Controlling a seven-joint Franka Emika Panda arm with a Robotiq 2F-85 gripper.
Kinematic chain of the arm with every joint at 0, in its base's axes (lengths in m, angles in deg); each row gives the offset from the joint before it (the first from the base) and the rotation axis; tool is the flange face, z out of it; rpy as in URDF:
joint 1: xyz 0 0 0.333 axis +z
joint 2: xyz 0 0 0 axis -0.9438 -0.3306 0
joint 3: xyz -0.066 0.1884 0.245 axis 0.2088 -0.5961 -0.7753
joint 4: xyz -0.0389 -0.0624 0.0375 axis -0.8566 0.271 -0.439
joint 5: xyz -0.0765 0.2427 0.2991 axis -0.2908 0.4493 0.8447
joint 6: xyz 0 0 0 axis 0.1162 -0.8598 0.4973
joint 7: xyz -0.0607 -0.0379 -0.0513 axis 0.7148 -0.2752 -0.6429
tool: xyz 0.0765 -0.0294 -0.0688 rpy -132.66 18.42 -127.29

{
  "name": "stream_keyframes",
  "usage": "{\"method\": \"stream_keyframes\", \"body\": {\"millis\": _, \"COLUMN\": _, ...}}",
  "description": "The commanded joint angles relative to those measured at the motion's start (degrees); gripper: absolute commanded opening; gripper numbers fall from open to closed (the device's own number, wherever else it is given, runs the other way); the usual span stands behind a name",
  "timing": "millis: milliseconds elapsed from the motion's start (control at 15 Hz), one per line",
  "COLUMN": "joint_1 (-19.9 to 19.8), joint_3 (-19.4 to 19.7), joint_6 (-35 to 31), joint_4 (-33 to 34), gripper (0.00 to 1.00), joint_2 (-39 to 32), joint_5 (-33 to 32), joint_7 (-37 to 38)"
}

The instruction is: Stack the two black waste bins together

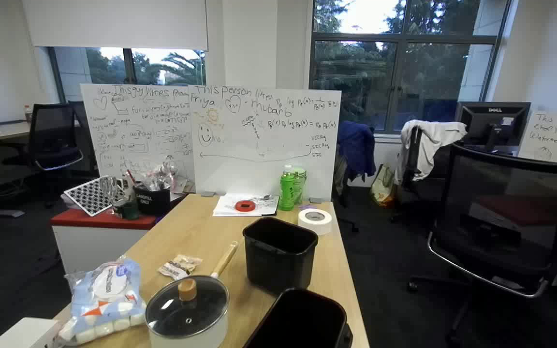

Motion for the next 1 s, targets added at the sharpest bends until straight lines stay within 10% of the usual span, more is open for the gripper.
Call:
{"method": "stream_keyframes", "body": {"millis": 0, "joint_1": -0.2, "joint_3": -0.2, "joint_6": 0.1, "joint_4": 0.1, "gripper": 1.0, "joint_2": 0.0, "joint_5": 0.2, "joint_7": -0.1}}
{"method": "stream_keyframes", "body": {"millis": 933, "joint_1": 0.1, "joint_3": -5.5, "joint_6": 1.7, "joint_4": 8.7, "gripper": 1.0, "joint_2": -7.0, "joint_5": -1.1, "joint_7": 5.4}}
